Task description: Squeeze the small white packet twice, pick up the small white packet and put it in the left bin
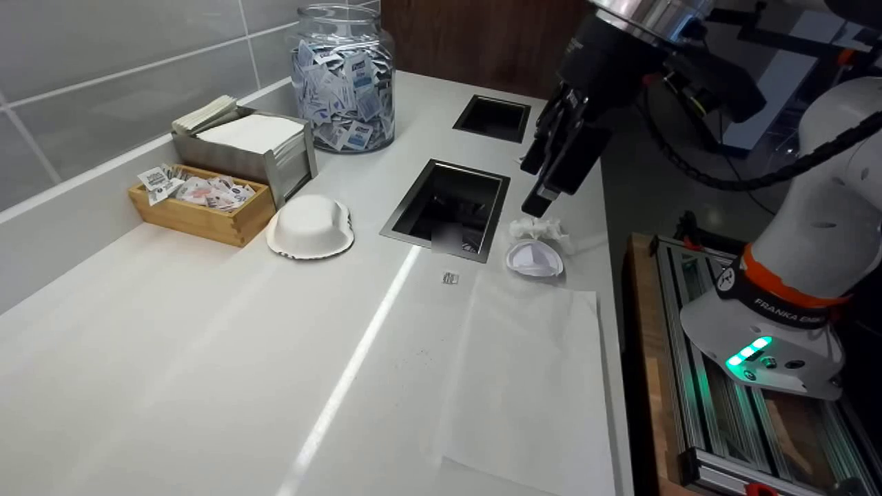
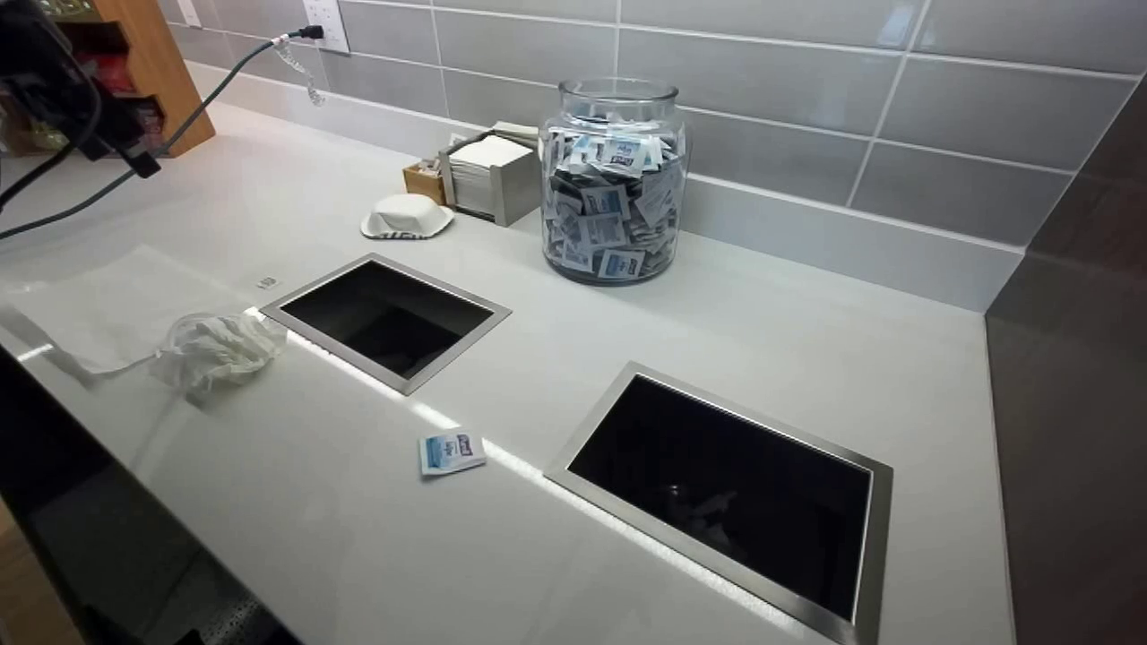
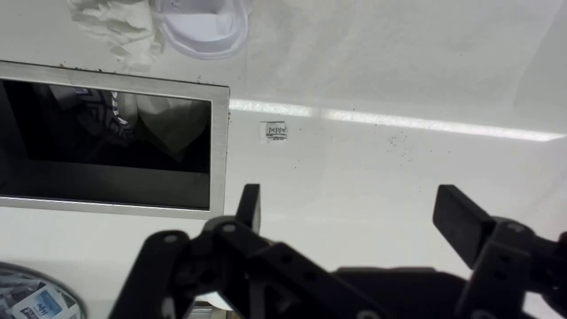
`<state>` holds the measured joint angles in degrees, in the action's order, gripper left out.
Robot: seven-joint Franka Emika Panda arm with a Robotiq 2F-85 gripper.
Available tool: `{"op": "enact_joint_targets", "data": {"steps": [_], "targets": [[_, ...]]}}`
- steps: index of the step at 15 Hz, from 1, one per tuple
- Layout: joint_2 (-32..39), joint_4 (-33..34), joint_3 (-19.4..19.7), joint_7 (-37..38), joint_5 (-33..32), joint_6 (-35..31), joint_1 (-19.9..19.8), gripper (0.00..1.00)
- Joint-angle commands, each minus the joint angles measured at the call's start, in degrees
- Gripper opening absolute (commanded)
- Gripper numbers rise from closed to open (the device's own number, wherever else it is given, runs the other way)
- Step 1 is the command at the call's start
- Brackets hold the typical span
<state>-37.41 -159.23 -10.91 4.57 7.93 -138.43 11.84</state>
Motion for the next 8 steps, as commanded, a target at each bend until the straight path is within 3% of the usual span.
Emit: {"op": "enact_joint_targets", "data": {"steps": [1,8], "targets": [[0.0,0.1,0.4,0.3,-0.4,0.2,0.4,1.00],[9.0,4.3,2.7,3.2,1.7,1.9,-1.4,1.00]]}}
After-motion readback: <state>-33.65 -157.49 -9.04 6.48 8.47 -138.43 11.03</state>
